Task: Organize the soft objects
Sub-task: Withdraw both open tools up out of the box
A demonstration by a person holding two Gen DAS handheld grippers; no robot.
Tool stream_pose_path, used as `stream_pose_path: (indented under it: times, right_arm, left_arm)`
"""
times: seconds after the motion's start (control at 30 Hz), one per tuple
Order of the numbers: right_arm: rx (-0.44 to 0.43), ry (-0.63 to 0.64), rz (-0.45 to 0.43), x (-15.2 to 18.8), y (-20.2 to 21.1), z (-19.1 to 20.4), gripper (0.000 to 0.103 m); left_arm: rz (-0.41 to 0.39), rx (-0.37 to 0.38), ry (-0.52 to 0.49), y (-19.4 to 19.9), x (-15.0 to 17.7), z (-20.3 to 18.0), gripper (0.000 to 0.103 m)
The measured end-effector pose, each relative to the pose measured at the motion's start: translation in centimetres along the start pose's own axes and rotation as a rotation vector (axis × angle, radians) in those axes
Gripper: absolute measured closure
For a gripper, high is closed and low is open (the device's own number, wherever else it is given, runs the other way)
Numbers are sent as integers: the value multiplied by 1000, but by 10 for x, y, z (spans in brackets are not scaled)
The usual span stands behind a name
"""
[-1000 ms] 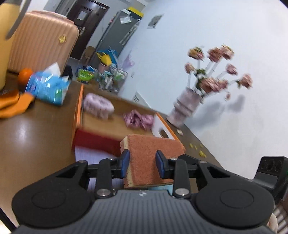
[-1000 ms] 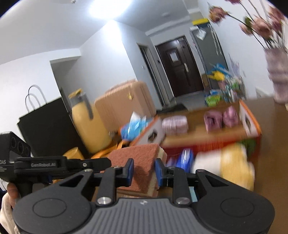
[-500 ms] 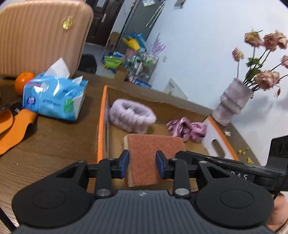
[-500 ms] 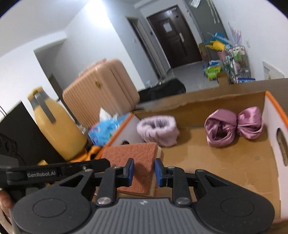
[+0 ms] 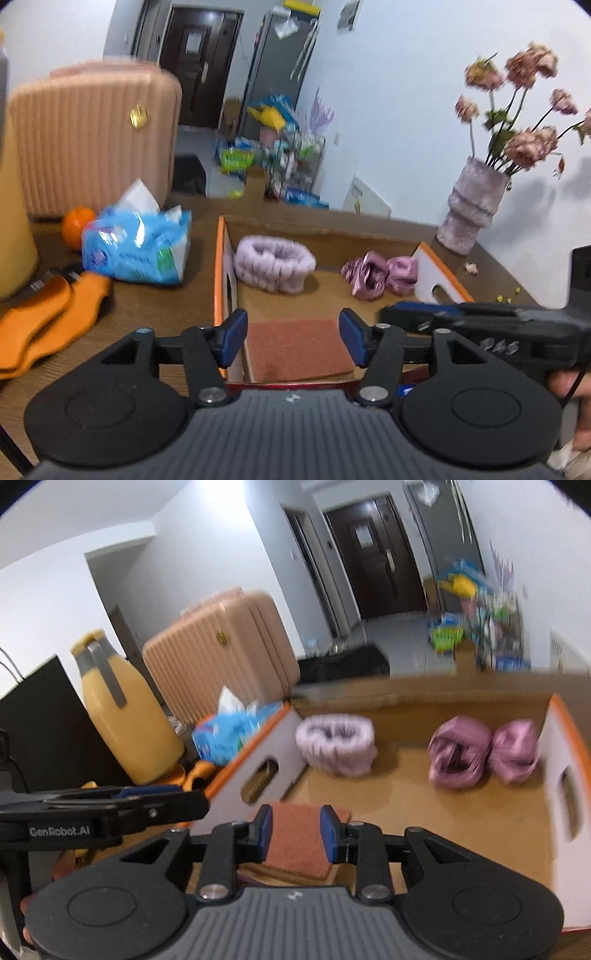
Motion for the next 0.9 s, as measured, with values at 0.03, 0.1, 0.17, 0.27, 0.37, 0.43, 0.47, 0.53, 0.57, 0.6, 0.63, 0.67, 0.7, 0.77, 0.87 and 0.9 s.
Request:
stream_pose_path:
  times: [0.03, 0.1, 0.17, 0.27, 0.37, 0.43, 0.47, 0.53, 0.57, 0.6, 0.63, 0.67, 0.7, 0.77, 0.87, 0.9]
  right_arm:
    - [17, 18, -29, -9, 14, 0, 71]
    - [50, 47, -83, -25, 43, 0, 68]
    - [79, 72, -134, -38, 73, -2, 63]
    - [117, 95, -200, -46, 117, -3, 55]
    - [154, 124, -238, -42, 153, -3, 49]
    - [206, 177, -275, -35, 175, -2, 41]
    - [230, 205, -299, -31, 186, -1, 32]
    - [279, 274, -357, -20, 203, 4, 23]
    - [302, 303, -378, -13, 210, 6, 23]
    - [323, 326, -395, -6, 216, 8, 23]
    - [330, 338, -407, 1, 221, 11, 23]
    - [329, 342, -418, 8, 225, 14, 23]
    - [328, 339, -426, 16, 229, 16, 22]
    - [324, 327, -437, 32, 237, 20, 22]
    - [330, 322, -439, 57, 248, 26, 22]
    - [332, 322, -439, 65, 251, 29, 21]
  left_arm:
    - [-26, -5, -10, 11, -6, -2, 40]
    - [-86, -15, -36, 34, -17, -7, 34]
    - [-150, -27, -65, 58, -25, -13, 27]
    - [-198, -33, -98, 85, -25, -22, 23]
    - [-238, -47, -114, 108, -20, -29, 21]
    - [-285, -61, -117, 124, -15, -31, 16]
    - [-315, -75, -120, 132, -12, -31, 13]
    - [-374, -98, -145, 147, -4, -34, 4]
    - [-392, -106, -158, 154, 2, -36, 4]
    - [-400, -111, -165, 158, 6, -36, 4]
    - [-405, -116, -168, 163, 13, -37, 1]
    - [-407, -130, -166, 167, 20, -37, 0]
    - [-412, -143, -159, 171, 27, -37, 0]
    - [-415, -138, -150, 180, 42, -37, 0]
    - [-406, -126, -131, 193, 64, -35, 0]
    - [-397, -121, -124, 197, 73, -35, 0]
Point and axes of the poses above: each gripper's, at about its wrist camera, not at the fingertips, and y roughly against the way its jaws point, z to its left, x to its underside, the point moved 10 cm from there along -y, roughly the way its jaws point, and after that the axes turned 8 degrees about -z, right-handed, at the moved point
